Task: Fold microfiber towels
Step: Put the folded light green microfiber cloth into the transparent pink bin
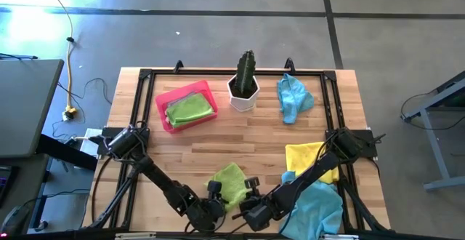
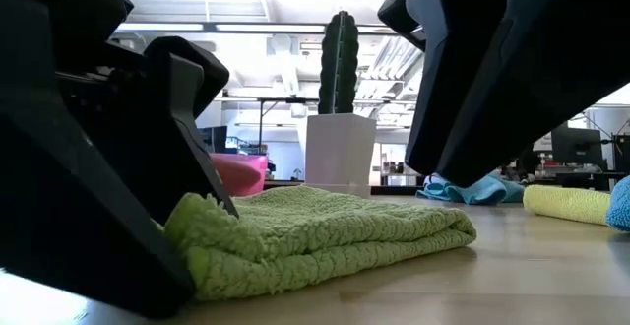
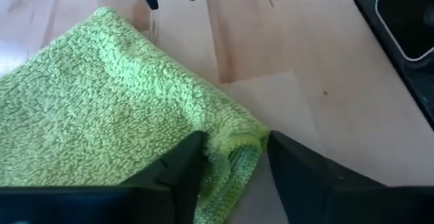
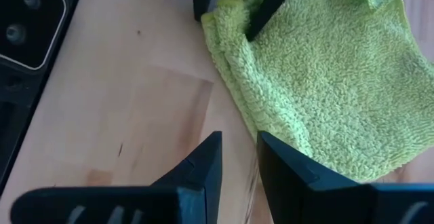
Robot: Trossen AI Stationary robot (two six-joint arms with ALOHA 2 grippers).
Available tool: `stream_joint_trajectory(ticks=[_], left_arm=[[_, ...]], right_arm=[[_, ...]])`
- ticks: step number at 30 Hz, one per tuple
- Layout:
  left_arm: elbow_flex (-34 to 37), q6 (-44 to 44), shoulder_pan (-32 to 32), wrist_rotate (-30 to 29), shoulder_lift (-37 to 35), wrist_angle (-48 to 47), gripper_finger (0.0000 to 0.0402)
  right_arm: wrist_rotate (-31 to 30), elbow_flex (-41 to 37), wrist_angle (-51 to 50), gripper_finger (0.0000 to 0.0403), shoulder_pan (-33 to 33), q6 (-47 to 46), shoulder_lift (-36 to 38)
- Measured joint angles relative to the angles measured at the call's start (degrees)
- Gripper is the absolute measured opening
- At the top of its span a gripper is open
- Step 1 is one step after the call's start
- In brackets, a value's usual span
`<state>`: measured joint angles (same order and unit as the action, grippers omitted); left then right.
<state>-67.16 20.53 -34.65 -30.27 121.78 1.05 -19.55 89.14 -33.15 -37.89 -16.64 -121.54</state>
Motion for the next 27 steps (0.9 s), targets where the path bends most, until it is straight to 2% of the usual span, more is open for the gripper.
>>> stream_joint_trajectory(ticks=[7,12,14,18,20,23,27], left_arm=[[0.0,-0.2,0.0,-0.5,0.0,-1.6,0.0069],[0.1,-2.2,-0.4,0.4,-1.1,-6.3,0.0013],[0.1,-5.3,-0.8,0.7,-1.7,-8.9,0.0006],[0.1,-14.3,-1.6,-0.1,-3.0,-15.8,0.0016],[0.1,-16.1,-1.8,-1.1,-3.9,-20.0,0.0020],[0.2,-12.8,-1.7,-0.7,-5.7,-27.5,0.0021],[0.5,-1.1,-1.7,0.1,-8.2,-35.3,0.0019]], right_arm=[[0.0,0.0,0.0,0.0087,0.0,0.1,0.0],[-0.2,0.0,0.0,0.0087,0.1,0.7,0.0],[-0.7,0.0,0.0,0.0087,0.4,1.6,0.0],[-1.7,0.0,0.3,0.0087,1.2,1.7,0.0],[-1.9,0.0,0.6,0.0087,1.9,1.7,0.0],[-2.3,0.0,1.4,0.0087,3.2,1.7,0.0],[-3.0,0.0,1.4,0.0087,6.1,1.9,0.0]])
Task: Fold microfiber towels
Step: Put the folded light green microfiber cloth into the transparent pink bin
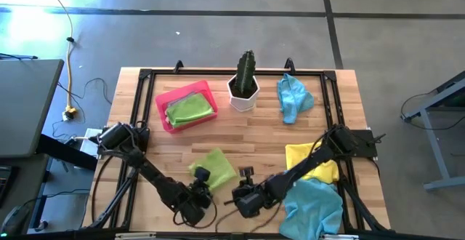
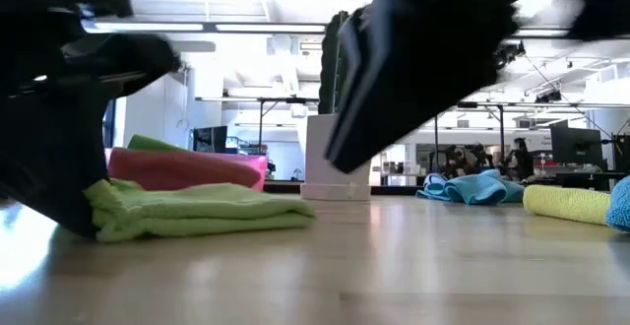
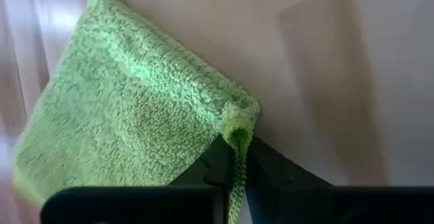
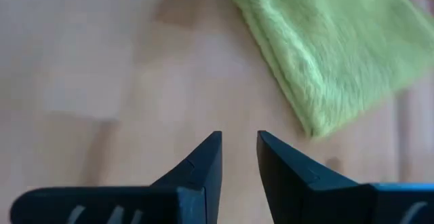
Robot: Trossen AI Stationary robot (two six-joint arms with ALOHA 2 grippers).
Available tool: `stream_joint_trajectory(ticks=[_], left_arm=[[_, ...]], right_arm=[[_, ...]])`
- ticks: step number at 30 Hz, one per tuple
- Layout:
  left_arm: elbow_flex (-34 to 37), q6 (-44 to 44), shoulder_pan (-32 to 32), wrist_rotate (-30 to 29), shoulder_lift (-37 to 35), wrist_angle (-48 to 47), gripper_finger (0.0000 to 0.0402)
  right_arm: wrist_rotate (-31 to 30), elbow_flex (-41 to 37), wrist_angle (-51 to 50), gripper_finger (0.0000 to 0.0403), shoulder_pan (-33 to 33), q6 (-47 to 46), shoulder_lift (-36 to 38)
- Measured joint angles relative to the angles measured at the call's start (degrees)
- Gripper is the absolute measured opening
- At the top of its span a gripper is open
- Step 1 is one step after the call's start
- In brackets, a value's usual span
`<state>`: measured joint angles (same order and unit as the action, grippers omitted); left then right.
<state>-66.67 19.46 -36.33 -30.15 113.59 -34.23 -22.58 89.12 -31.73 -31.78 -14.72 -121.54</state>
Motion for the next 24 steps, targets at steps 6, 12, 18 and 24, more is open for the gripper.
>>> stream_joint_trajectory(ticks=[6,12,18,24], left_arm=[[0.2,12.5,0.0,5.0,-2.4,0.8,0.0037],[0.1,15.9,0.0,7.6,-2.8,1.4,0.0103],[-0.2,15.4,-0.1,5.9,-2.8,-0.9,0.0169],[-4.7,15.8,-1.5,5.5,-3.0,-16.7,0.0190]], right_arm=[[3.0,0.0,3.8,0.0087,5.3,7.2,0.0],[12.6,0.0,4.6,0.0087,10.7,13.3,0.0],[20.0,0.0,4.1,0.0087,14.9,16.9,0.0],[25.9,0.0,3.5,0.0087,17.0,20.5,0.0]])
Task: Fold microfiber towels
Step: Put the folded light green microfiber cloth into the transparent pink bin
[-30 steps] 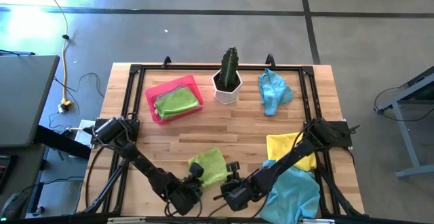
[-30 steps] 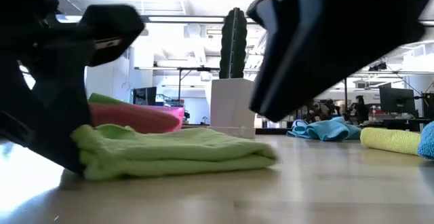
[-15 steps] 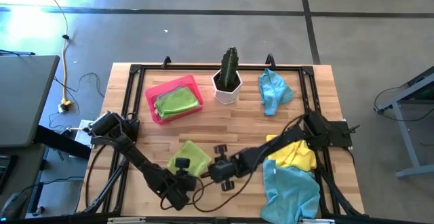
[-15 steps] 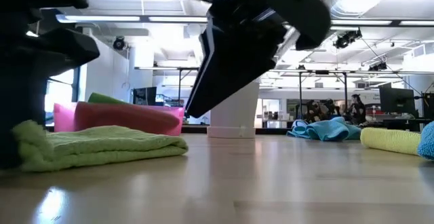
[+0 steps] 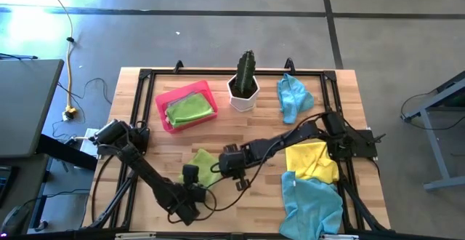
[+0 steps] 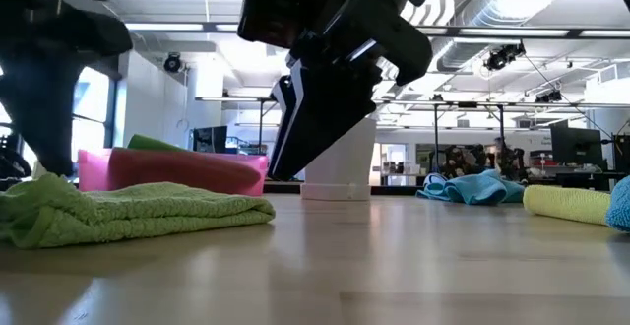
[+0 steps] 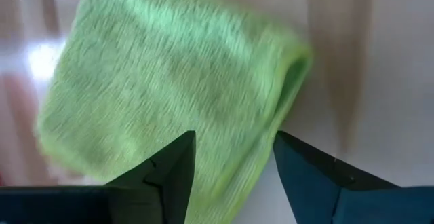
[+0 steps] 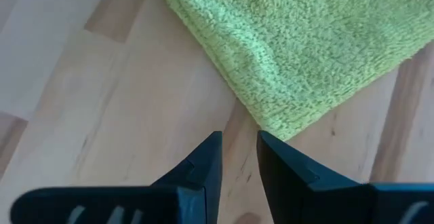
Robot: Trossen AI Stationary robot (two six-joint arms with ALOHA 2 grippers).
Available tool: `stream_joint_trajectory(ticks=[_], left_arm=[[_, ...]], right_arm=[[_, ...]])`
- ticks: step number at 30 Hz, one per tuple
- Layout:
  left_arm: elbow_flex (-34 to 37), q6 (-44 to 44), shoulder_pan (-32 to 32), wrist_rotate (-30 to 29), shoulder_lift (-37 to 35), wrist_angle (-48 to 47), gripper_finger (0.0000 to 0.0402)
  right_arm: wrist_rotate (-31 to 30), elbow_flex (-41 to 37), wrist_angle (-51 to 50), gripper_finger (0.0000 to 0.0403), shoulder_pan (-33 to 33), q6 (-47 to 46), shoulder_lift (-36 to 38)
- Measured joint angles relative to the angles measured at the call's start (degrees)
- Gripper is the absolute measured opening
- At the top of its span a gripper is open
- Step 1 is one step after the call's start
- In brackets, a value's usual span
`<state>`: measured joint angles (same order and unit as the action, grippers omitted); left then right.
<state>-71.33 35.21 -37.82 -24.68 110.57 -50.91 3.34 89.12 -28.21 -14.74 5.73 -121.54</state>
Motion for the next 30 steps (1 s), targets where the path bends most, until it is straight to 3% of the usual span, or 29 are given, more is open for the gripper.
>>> stream_joint_trajectory(ticks=[4,11,20,26,30], left_arm=[[0.7,-0.6,-0.2,0.8,0.0,-2.6,0.0191],[3.2,-5.0,0.5,4.2,0.2,1.3,0.0191],[5.9,-7.0,3.2,3.5,-0.2,4.6,0.0177],[7.5,-10.0,4.2,3.6,-0.4,8.6,0.0136],[7.7,-9.9,4.2,3.3,-0.4,9.6,0.0073]], right_arm=[[0.2,0.0,0.7,0.0087,0.6,0.7,0.0],[0.2,0.0,2.2,0.0087,0.6,0.7,0.0],[0.1,0.0,2.9,0.0087,0.2,-1.5,0.0],[0.2,0.0,2.5,0.0087,-1.4,-2.3,0.0],[0.2,0.0,2.0,0.0087,-2.2,-2.7,0.1]])
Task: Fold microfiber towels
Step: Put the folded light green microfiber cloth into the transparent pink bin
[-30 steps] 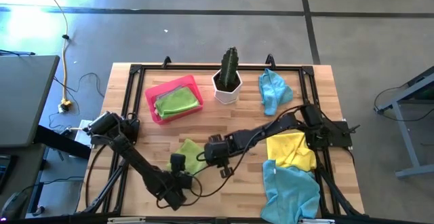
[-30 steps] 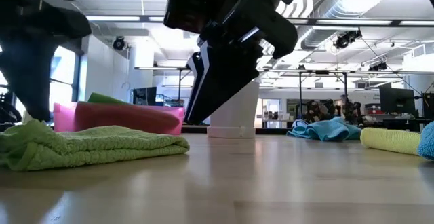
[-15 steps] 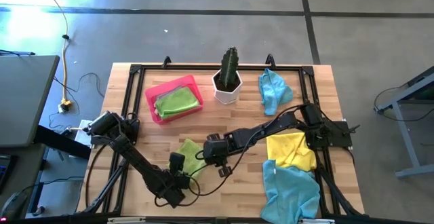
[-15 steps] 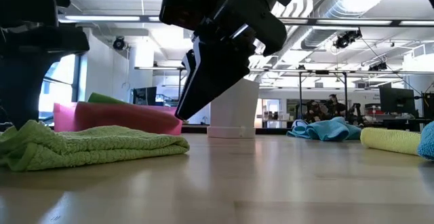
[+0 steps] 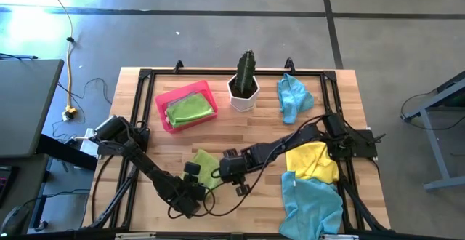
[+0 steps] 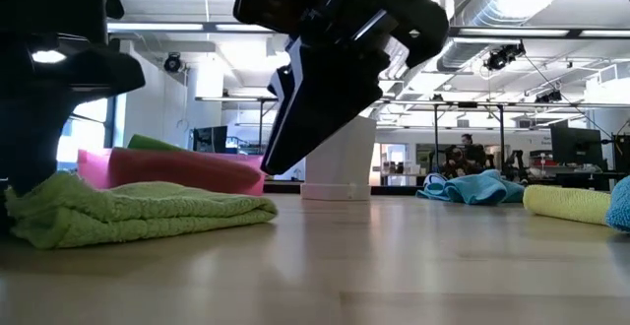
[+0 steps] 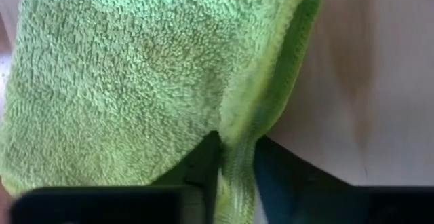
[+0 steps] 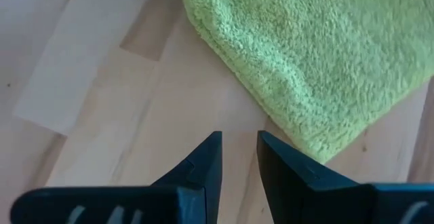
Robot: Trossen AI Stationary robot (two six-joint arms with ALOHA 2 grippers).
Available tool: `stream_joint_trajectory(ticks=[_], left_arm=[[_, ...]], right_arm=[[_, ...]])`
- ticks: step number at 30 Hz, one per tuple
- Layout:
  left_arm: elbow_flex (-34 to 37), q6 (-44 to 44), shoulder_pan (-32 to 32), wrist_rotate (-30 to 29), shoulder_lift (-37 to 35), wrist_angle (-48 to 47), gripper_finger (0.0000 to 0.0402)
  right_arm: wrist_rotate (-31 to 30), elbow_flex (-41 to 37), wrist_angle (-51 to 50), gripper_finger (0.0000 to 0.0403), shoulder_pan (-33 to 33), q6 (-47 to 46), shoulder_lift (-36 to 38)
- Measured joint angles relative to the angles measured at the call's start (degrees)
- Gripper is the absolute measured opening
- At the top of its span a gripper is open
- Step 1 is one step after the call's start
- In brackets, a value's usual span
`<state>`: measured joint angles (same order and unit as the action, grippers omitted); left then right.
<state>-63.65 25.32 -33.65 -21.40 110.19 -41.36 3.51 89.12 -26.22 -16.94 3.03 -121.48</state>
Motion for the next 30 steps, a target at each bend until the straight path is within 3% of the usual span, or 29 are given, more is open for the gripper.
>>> stream_joint_trajectory(ticks=[4,11,18,22,30], left_arm=[[0.1,1.3,0.0,-0.3,0.1,0.2,0.0011],[0.8,1.5,-0.7,-5.0,-2.3,-4.1,0.0004],[0.5,0.6,1.9,-14.2,-12.1,-13.8,0.0003],[0.3,-7.2,6.2,-22.8,-18.0,-15.9,0.0002],[0.3,-32.3,20.8,-28.5,-24.0,-11.5,0.0001]], right_arm=[[0.0,0.0,-1.7,0.0087,-0.7,-0.7,1.2],[-5.8,0.0,-7.9,0.0087,-2.7,-1.7,7.3],[-15.0,0.0,-12.7,0.0087,-5.2,-4.4,14.1],[-17.6,0.0,-15.1,0.0087,-6.5,-6.1,16.3],[-20.1,0.0,-17.6,0.0087,-8.1,-8.6,17.3]])
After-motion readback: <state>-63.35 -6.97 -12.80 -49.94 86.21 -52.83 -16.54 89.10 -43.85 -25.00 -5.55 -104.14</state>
